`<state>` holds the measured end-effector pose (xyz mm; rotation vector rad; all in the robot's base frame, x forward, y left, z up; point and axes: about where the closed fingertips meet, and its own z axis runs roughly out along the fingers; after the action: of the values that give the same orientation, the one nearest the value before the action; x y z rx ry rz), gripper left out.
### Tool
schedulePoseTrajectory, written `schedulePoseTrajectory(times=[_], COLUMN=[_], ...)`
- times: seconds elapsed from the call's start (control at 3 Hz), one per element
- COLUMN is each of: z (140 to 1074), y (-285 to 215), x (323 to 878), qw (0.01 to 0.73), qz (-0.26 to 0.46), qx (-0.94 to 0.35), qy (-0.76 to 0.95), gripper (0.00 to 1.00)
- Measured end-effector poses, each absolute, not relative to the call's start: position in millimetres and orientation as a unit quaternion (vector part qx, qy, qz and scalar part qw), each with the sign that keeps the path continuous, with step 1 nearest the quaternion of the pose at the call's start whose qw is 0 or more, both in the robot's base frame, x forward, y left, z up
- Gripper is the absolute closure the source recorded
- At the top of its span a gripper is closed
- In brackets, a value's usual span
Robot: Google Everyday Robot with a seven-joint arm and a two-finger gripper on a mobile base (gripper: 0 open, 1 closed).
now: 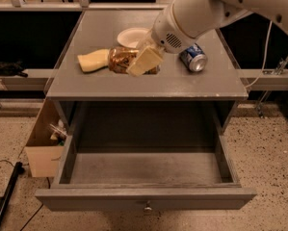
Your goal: Pick orange can from top drawer and place on counter
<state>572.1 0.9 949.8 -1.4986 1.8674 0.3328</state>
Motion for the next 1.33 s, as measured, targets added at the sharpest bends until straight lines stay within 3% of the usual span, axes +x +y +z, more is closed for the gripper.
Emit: schedulePoseTrajectory(times=[0.67, 1.33], z=[979, 979], y=[-43, -37], x=[642, 625], qw=[0.393, 0.394], qz=[0.081, 0.07], qx=[-0.516, -0.529], qy=[0.756, 0.748], gripper=[1.0, 1.0])
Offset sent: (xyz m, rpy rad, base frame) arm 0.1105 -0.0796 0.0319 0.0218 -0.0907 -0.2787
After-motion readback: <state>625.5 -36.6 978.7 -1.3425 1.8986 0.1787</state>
